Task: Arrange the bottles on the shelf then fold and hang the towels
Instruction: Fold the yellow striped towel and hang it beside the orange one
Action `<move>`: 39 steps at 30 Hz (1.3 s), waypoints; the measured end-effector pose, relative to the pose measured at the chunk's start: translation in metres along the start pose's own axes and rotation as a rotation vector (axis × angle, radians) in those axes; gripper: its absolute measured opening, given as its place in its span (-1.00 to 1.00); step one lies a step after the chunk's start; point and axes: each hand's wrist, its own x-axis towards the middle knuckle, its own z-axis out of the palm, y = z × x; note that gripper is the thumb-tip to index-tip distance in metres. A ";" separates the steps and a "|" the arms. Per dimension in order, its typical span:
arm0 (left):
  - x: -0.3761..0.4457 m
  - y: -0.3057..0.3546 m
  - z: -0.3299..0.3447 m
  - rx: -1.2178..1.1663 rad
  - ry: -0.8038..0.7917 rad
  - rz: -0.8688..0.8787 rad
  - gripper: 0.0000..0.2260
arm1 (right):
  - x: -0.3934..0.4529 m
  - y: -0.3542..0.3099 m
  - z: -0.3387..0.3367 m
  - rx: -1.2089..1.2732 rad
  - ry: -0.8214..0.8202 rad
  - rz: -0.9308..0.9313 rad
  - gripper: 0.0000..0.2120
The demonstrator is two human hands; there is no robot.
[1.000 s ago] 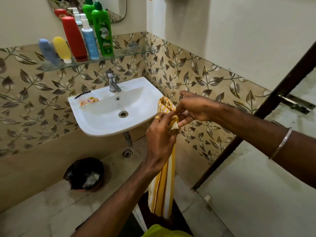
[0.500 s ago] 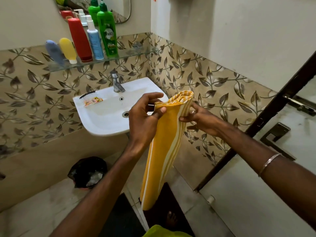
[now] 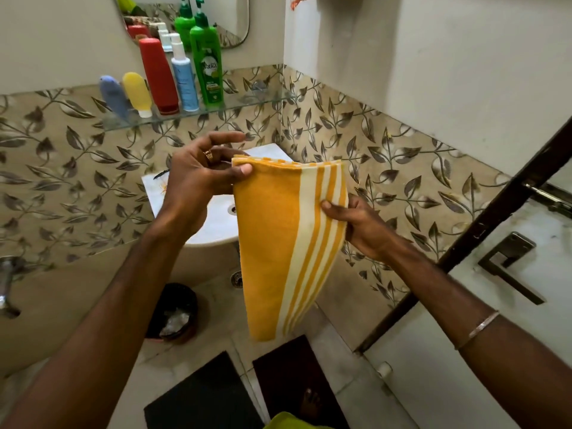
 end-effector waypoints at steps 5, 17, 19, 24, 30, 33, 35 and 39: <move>0.015 -0.031 -0.014 -0.409 -0.203 -0.246 -0.21 | 0.005 -0.020 0.018 0.055 -0.029 -0.022 -0.67; -0.052 -0.118 0.024 -0.606 -0.462 -0.536 -0.30 | 0.016 -0.070 0.022 0.120 0.302 -0.074 -0.66; -0.050 -0.105 0.032 -0.530 -0.374 -0.498 -0.29 | 0.017 -0.074 0.018 0.155 0.298 -0.062 -0.64; -0.034 -0.069 0.041 -0.515 -0.206 -0.393 -0.62 | 0.015 -0.049 0.003 0.337 0.139 -0.035 -0.35; -0.007 -0.050 0.033 -0.469 -0.060 -0.427 -0.62 | 0.007 0.026 -0.003 0.377 -0.070 0.137 -0.28; 0.003 -0.041 0.023 -0.441 -0.016 -0.492 -0.51 | 0.000 0.043 0.002 0.325 -0.133 0.136 -0.41; 0.009 -0.034 0.015 -0.399 -0.002 -0.552 -0.57 | -0.001 0.043 0.006 0.286 -0.140 0.125 -0.39; 0.016 -0.032 0.007 -0.416 -0.010 -0.640 -0.68 | 0.004 0.031 0.013 0.273 -0.090 0.092 -0.36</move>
